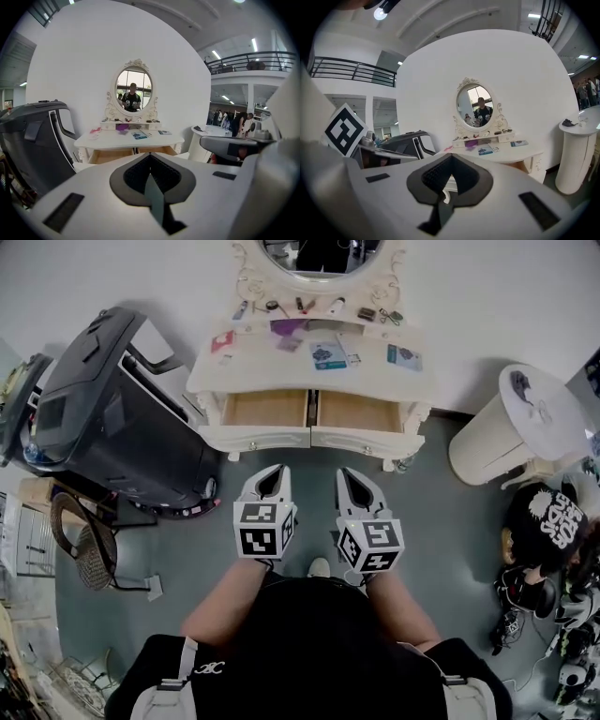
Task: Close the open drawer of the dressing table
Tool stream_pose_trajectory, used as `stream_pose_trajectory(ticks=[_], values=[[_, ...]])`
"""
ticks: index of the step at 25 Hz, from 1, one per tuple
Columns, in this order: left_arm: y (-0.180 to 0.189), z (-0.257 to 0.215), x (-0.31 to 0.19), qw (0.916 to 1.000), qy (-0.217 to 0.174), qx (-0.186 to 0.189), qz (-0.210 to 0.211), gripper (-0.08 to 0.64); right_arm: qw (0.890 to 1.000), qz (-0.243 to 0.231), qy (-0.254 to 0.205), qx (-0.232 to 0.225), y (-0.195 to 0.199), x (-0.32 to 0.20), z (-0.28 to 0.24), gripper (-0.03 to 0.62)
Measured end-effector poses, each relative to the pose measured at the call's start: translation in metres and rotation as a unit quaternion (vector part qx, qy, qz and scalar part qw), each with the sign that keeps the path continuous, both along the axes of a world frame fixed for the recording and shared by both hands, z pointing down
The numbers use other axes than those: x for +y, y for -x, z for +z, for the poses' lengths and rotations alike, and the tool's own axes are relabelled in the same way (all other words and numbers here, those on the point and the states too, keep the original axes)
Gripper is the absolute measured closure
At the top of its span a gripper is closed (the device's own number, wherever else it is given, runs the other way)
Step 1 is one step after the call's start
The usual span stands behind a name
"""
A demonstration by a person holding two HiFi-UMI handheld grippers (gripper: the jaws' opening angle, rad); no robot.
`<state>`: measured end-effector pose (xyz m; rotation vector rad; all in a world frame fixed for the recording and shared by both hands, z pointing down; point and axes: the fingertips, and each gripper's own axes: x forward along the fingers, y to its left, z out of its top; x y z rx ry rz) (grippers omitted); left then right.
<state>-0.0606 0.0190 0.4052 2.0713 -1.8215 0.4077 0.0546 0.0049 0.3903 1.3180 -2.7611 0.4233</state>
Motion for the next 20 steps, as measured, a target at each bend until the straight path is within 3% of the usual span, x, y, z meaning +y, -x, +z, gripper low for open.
stream_pose_trajectory(ticks=[11,20], values=[[-0.010,0.018,-0.009,0.9998,0.017,0.001,-0.014,0.552,0.999,-0.028,0.014,-0.001,-0.003,-0.013,0.013,0.581],[-0.007,0.023,-0.030,0.9997,0.013,0.015,-0.012,0.552,1.000,-0.025,0.011,0.009,-0.002,-0.024,0.014,0.581]])
